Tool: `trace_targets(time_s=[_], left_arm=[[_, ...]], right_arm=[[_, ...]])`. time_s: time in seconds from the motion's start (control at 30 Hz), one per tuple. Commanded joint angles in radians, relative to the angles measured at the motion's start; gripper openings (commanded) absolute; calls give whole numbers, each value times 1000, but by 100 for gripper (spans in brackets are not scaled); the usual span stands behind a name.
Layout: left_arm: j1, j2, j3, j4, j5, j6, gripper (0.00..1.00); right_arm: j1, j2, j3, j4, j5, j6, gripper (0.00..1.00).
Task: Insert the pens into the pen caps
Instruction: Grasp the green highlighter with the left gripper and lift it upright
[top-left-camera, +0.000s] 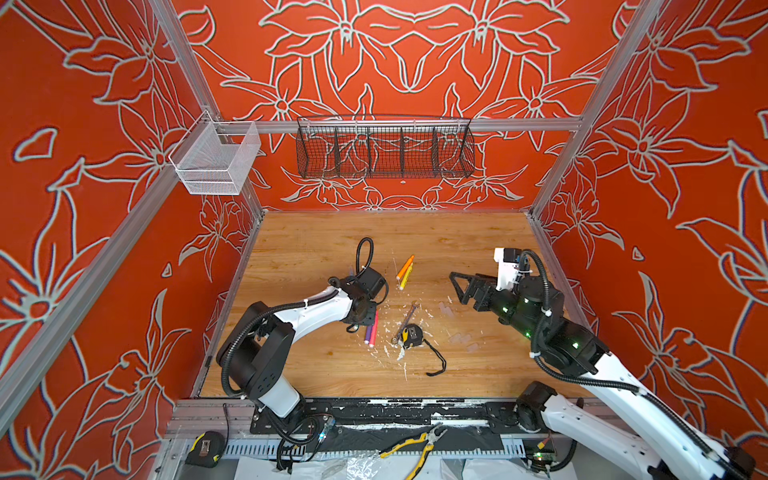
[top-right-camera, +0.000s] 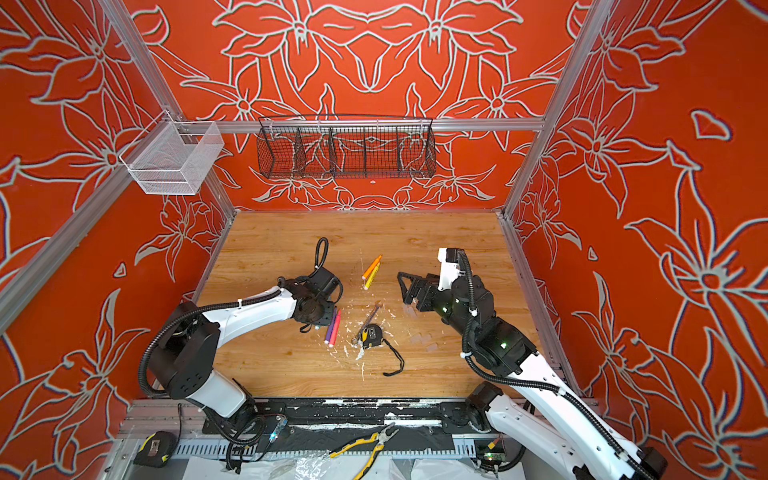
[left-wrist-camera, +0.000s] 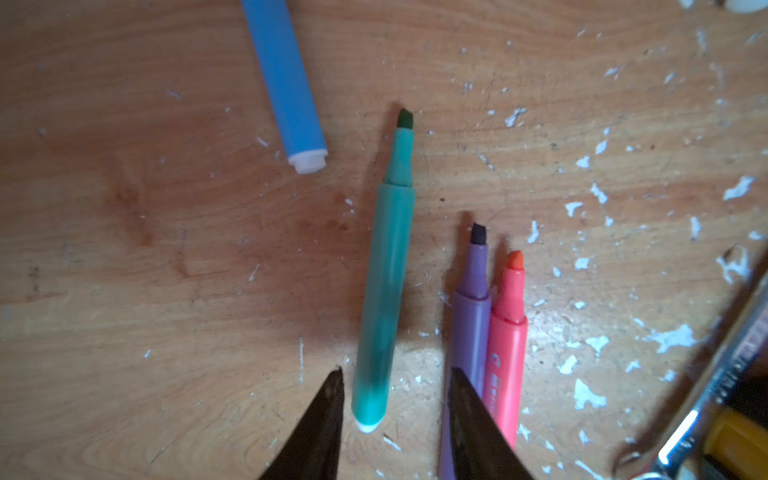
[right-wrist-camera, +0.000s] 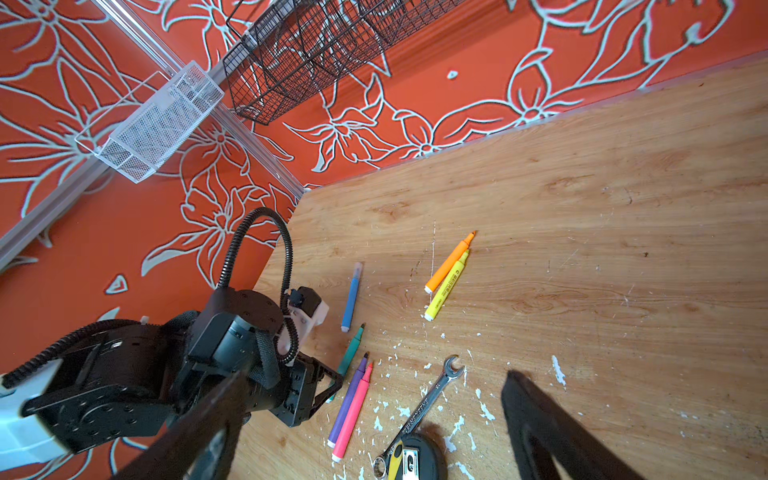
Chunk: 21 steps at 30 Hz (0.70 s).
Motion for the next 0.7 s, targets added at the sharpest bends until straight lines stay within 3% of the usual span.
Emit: trace_targets(time_s=[0.0, 0.67], left_arm=[[2, 49, -4, 18, 3, -2, 38], [1, 125, 32, -24, -46, -55, 15]], right_arm=[[-5, -9, -14, -8, 5, -5, 98], [-5, -12, -10, -13, 17, -14, 98]])
